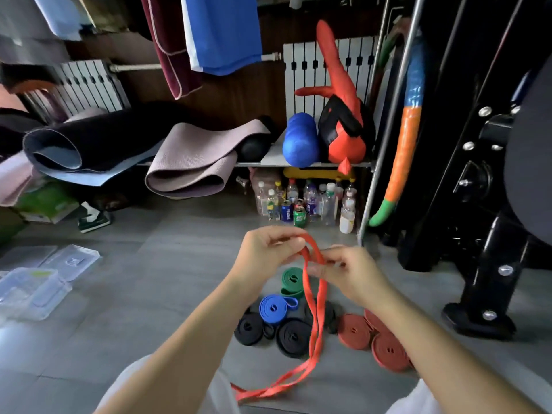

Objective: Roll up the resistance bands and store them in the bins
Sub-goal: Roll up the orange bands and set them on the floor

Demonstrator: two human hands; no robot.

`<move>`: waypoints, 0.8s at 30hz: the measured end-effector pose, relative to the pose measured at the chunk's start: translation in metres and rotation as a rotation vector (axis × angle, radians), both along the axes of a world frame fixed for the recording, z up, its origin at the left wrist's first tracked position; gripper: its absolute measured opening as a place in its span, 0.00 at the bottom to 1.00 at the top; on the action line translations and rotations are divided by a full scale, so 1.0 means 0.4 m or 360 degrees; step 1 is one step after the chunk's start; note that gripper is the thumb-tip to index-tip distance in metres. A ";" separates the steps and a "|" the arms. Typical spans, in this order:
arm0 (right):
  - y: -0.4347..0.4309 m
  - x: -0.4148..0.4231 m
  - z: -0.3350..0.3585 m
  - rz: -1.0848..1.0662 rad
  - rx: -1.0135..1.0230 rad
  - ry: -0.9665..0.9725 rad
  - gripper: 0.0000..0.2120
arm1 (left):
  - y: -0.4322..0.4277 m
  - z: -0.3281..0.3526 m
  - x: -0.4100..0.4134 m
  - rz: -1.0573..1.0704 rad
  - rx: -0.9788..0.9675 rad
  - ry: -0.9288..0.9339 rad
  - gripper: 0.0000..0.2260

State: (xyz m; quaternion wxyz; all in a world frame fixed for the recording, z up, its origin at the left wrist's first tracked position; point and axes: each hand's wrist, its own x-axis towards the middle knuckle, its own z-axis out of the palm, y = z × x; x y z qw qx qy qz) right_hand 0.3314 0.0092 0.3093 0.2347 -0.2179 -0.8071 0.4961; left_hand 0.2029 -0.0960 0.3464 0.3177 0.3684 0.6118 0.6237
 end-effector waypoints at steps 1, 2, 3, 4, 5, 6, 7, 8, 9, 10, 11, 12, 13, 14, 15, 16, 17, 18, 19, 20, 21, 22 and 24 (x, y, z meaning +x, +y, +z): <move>0.004 -0.011 -0.012 -0.0038 -0.0102 0.0062 0.12 | 0.015 -0.006 0.002 -0.0017 0.0026 -0.0094 0.08; 0.011 -0.021 -0.023 -0.0078 -0.0183 0.0116 0.13 | 0.029 -0.009 0.002 -0.0036 0.0054 -0.0185 0.07; 0.017 -0.026 -0.026 -0.0103 -0.0226 0.0167 0.12 | 0.042 -0.007 0.001 -0.0053 0.0089 -0.0271 0.07; 0.025 -0.028 -0.023 -0.0125 -0.0224 0.0209 0.11 | 0.051 -0.004 -0.004 -0.0066 0.0125 -0.0345 0.06; 0.035 -0.024 -0.018 -0.0138 -0.0222 0.0239 0.09 | 0.059 -0.001 -0.009 -0.0074 0.0150 -0.0396 0.06; 0.049 -0.018 -0.013 -0.0154 -0.0221 0.0265 0.08 | 0.063 -0.001 -0.017 -0.0077 0.0156 -0.0413 0.06; 0.062 -0.012 -0.008 -0.0164 -0.0242 0.0283 0.09 | 0.065 -0.002 -0.026 -0.0080 0.0141 -0.0384 0.07; 0.074 -0.006 -0.007 -0.0161 -0.0257 0.0289 0.09 | 0.066 -0.003 -0.033 -0.0088 0.0099 -0.0290 0.09; 0.082 0.000 -0.005 -0.0155 -0.0273 0.0275 0.08 | 0.066 -0.007 -0.040 -0.0097 0.0020 -0.0091 0.10; 0.088 0.004 -0.007 -0.0154 -0.0264 0.0249 0.08 | 0.066 -0.012 -0.047 -0.0097 -0.0099 0.0241 0.11; 0.090 0.007 -0.009 -0.0167 -0.0241 0.0207 0.09 | 0.067 -0.018 -0.050 -0.0091 -0.0241 0.0675 0.11; 0.092 0.011 -0.016 -0.0186 -0.0179 0.0153 0.11 | 0.067 -0.024 -0.049 -0.0104 -0.0365 0.1088 0.10; 0.092 0.014 -0.023 -0.0200 -0.0100 0.0080 0.13 | 0.068 -0.031 -0.046 -0.0125 -0.0453 0.1376 0.09; 0.091 0.018 -0.032 -0.0195 -0.0007 0.0006 0.12 | 0.067 -0.040 -0.042 -0.0153 -0.0515 0.1508 0.10; 0.086 0.021 -0.040 -0.0174 0.0078 -0.0068 0.09 | 0.066 -0.051 -0.035 -0.0190 -0.0563 0.1543 0.11; 0.083 0.024 -0.047 -0.0143 0.0164 -0.0131 0.06 | 0.065 -0.063 -0.029 -0.0235 -0.0599 0.1551 0.13; 0.078 0.027 -0.052 -0.0114 0.0240 -0.0187 0.03 | 0.063 -0.071 -0.021 -0.0289 -0.0630 0.1564 0.15; 0.075 0.030 -0.055 -0.0099 0.0301 -0.0219 0.03 | 0.063 -0.076 -0.013 -0.0346 -0.0652 0.1582 0.16; 0.071 0.033 -0.055 -0.0091 0.0320 -0.0239 0.03 | 0.062 -0.080 -0.006 -0.0393 -0.0662 0.1589 0.15; 0.068 0.033 -0.053 -0.0088 0.0299 -0.0237 0.03 | 0.062 -0.082 0.001 -0.0415 -0.0671 0.1556 0.13; 0.063 0.033 -0.049 -0.0084 0.0244 -0.0218 0.02 | 0.061 -0.084 0.007 -0.0402 -0.0684 0.1468 0.11; 0.058 0.031 -0.045 -0.0092 0.0183 -0.0181 0.05 | 0.059 -0.084 0.010 -0.0364 -0.0694 0.1340 0.10; 0.048 0.026 -0.039 -0.0140 0.0086 -0.0093 0.10 | 0.059 -0.086 0.013 -0.0276 -0.0689 0.1108 0.07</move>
